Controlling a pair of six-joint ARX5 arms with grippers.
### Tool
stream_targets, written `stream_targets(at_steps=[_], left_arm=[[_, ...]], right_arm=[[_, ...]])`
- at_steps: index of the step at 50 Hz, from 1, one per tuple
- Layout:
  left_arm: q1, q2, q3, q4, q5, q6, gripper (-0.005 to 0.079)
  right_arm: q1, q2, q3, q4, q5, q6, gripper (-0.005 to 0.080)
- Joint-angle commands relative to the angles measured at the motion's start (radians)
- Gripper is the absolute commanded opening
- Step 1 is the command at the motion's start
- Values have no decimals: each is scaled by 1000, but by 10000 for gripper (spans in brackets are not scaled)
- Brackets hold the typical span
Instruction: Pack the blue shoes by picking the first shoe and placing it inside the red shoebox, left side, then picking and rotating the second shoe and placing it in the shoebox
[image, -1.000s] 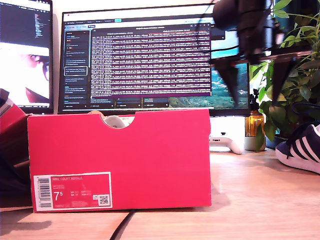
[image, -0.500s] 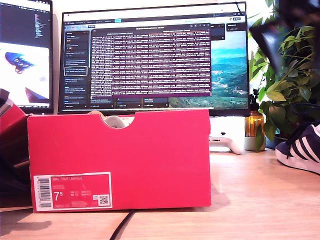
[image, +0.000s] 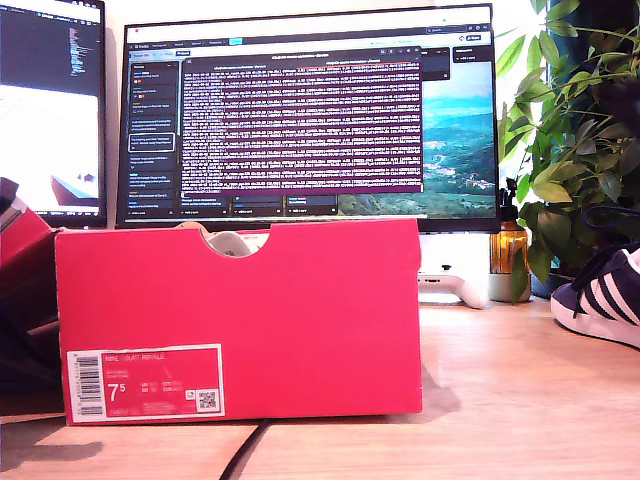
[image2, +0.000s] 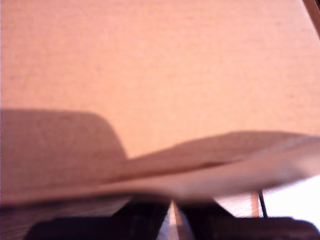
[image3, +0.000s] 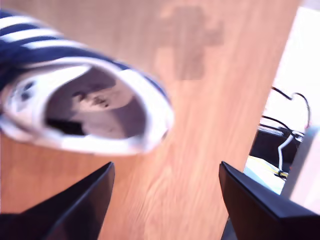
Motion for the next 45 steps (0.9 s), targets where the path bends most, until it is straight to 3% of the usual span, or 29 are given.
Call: stream_targets(at_steps=[1, 45], left_arm=[[-6, 5, -24, 7, 0, -2, -19], [-6, 5, -24, 7, 0, -2, -19]], right_arm=[[-4, 10, -31, 0, 0, 18, 605], [-55, 106, -155, 215, -11, 56, 605]])
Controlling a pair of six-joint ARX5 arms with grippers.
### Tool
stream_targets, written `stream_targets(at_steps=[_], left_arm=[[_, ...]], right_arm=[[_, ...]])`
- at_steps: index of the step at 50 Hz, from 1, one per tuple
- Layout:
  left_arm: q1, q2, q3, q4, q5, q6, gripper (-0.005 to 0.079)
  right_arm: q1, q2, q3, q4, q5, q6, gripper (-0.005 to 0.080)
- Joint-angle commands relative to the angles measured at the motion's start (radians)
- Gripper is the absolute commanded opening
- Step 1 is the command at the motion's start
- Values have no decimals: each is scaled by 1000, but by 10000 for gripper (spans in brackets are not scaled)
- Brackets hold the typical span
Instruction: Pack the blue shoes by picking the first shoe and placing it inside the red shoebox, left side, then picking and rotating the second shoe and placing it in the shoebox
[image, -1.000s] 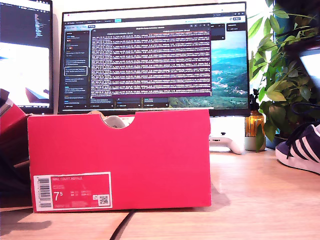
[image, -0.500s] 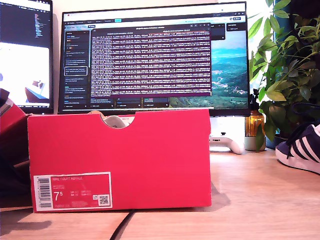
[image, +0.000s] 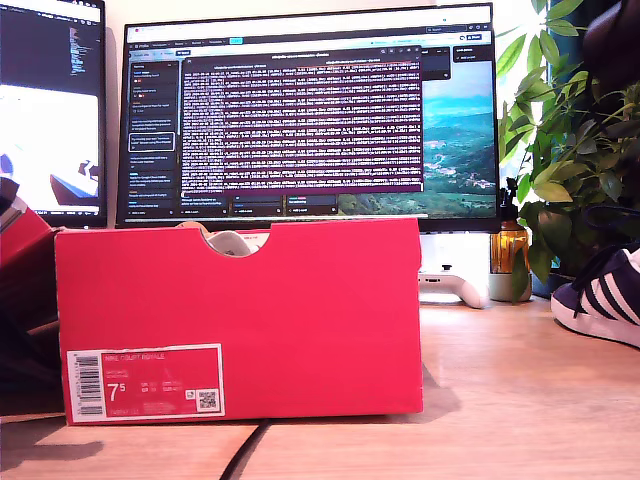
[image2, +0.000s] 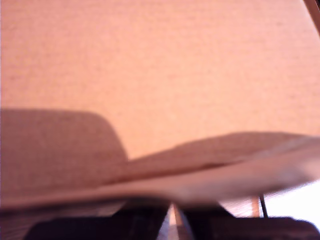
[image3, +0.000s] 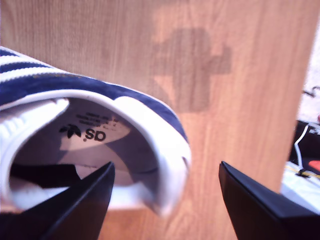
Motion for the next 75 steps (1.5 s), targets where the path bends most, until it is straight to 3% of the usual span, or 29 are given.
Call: stream_targets(at_steps=[1, 13, 17, 19, 24, 38, 48, 61, 65, 75], left_arm=[[-6, 5, -24, 7, 0, -2, -19], [-6, 5, -24, 7, 0, -2, -19], [-6, 5, -24, 7, 0, -2, -19], [-6, 5, -24, 7, 0, -2, -19], [-6, 5, -24, 7, 0, -2, -19], [-6, 5, -24, 7, 0, -2, -19], [-6, 5, -24, 7, 0, -2, -19], [-6, 5, -24, 7, 0, -2, -19], [-6, 5, -24, 7, 0, -2, -19], [-6, 5, -24, 7, 0, -2, -19]], right_arm=[[-4, 32, -32, 18, -13, 2, 605], [-19, 69, -115, 105, -109, 10, 604], [-25, 69, -140, 101, -124, 34, 556], [-31, 69, -148, 96, -126, 37, 465], [-42, 69, -149, 37, -132, 67, -4], [-43, 67, -138, 14, -122, 1, -13], [-43, 67, -61, 46, -61, -322, -13], [-43, 66, 76, 90, -61, -723, -13], [-43, 66, 124, 105, -85, -855, -13], [-43, 66, 271, 128, -298, -1137, -13]])
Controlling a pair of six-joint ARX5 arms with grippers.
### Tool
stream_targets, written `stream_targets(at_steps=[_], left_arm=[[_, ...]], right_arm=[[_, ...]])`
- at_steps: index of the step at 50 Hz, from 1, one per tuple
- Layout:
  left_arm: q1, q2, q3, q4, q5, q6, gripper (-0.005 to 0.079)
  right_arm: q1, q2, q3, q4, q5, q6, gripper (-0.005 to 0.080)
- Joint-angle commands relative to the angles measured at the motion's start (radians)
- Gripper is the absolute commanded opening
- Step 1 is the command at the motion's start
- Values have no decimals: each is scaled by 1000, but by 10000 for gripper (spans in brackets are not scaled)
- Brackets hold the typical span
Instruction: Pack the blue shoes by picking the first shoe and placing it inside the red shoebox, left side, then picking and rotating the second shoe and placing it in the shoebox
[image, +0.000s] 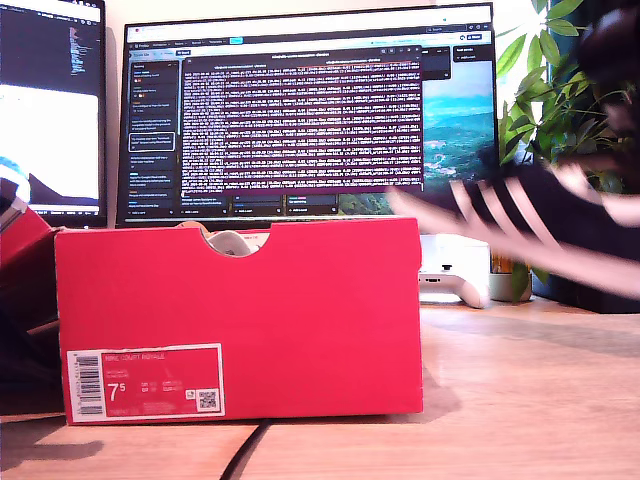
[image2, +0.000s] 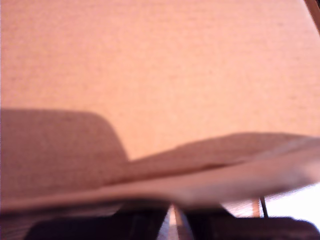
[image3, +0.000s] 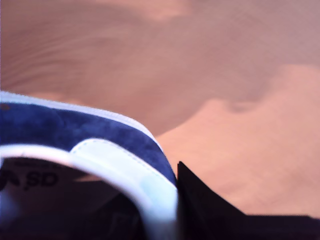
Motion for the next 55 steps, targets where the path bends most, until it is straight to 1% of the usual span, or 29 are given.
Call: stream_targets(at_steps=[1, 4, 5, 7, 10, 11, 12, 14, 15, 17, 18, 19, 20, 21, 22, 24, 26, 27, 28, 37, 41, 43, 48, 55], left_arm=[[-6, 5, -24, 7, 0, -2, -19], [-6, 5, -24, 7, 0, -2, -19], [-6, 5, -24, 7, 0, -2, -19], [-6, 5, -24, 7, 0, -2, -19], [-6, 5, -24, 6, 0, -2, -19], [-6, 5, -24, 7, 0, -2, -19], [-6, 5, -24, 7, 0, -2, -19], [-6, 5, -24, 7, 0, -2, -19], [-6, 5, -24, 7, 0, -2, -19], [-6, 5, -24, 6, 0, -2, -19], [-6, 5, -24, 7, 0, -2, -19], [-6, 5, -24, 7, 0, -2, -19], [-6, 5, -24, 7, 0, -2, -19], [-6, 5, -24, 7, 0, -2, -19], [-6, 5, -24, 7, 0, -2, -19], [-6, 5, -24, 7, 0, -2, -19], [-6, 5, -24, 7, 0, -2, -19], [-6, 5, -24, 7, 0, -2, -19], [-6, 5, -24, 7, 0, -2, -19], [-6, 5, -24, 7, 0, -2, -19], [-6, 5, -24, 7, 0, -2, -19], [-6, 5, -24, 7, 0, -2, -19], [-6, 5, -24, 7, 0, -2, -19], [-6, 5, -24, 7, 0, -2, -19]], right_arm=[[4, -11, 81, 24, -80, -101, -13], [6, -11, 127, 35, -132, -146, -13], [7, -11, 142, 36, -135, -167, -13], [8, -11, 169, 67, -197, -213, -13], [15, -11, 204, 117, -261, -270, -13], [18, -11, 214, 127, -262, -282, -13], [21, -11, 224, 143, -304, -319, -13], [29, -11, 240, 172, -322, -338, -13], [34, -11, 248, 187, -356, -413, -13], [48, -11, 261, 206, -367, -441, -13], [56, -11, 266, 228, -389, -502, -13], [67, -11, 271, 245, -396, -534, -13], [76, -11, 274, 255, -402, -534, -13], [87, -11, 278, 277, -412, -586, -13], [100, -11, 281, 299, -417, -605, -13], [120, -11, 284, 340, -420, -672, -13], [143, -11, 286, 381, -420, -693, -13], [152, -11, 286, 401, -420, -761, -13], [166, -11, 286, 426, -418, -794, -13], [253, -9, 286, 601, -403, -993, -13], [284, -7, 286, 654, -375, -1120, -13], [298, -4, 286, 676, -363, -1158, -13], [330, 8, 286, 727, -302, -1288, -13], [364, 42, 286, 782, -250, -1364, -13]])
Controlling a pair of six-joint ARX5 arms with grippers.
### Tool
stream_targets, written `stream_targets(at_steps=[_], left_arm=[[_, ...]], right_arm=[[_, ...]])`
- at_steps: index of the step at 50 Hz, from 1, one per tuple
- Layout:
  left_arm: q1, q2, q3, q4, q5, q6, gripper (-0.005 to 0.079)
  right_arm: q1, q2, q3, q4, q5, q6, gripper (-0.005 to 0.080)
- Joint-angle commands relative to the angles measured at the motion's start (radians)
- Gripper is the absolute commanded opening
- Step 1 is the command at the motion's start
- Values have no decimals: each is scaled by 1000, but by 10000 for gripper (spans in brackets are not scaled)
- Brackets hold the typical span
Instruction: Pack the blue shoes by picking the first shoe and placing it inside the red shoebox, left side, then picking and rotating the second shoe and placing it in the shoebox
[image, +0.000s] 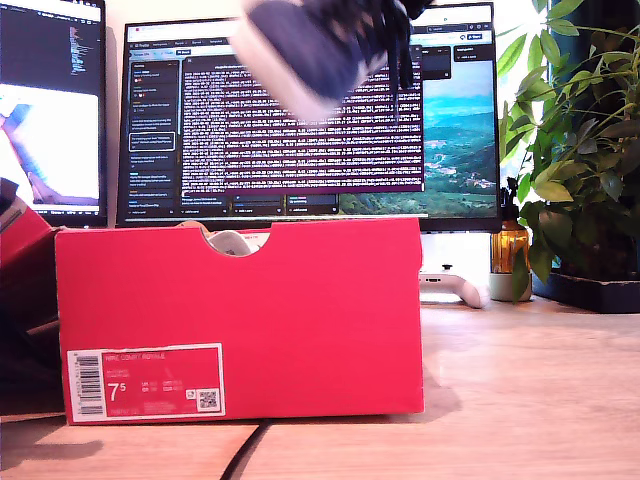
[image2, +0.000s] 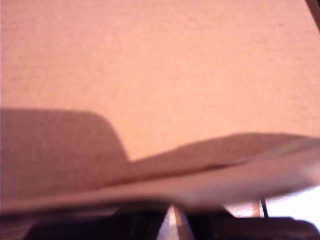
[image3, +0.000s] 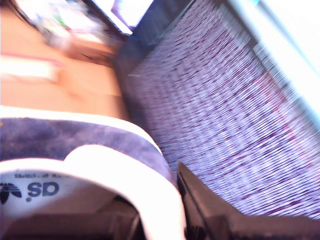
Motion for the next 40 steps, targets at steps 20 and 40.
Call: stream_targets(at_steps=[20, 40], left_arm=[[-6, 5, -24, 7, 0, -2, -19], [-6, 5, -24, 7, 0, -2, -19]], right_arm=[[71, 166, 29, 47, 135, -180, -13], [84, 265, 29, -137, 163, -300, -13]])
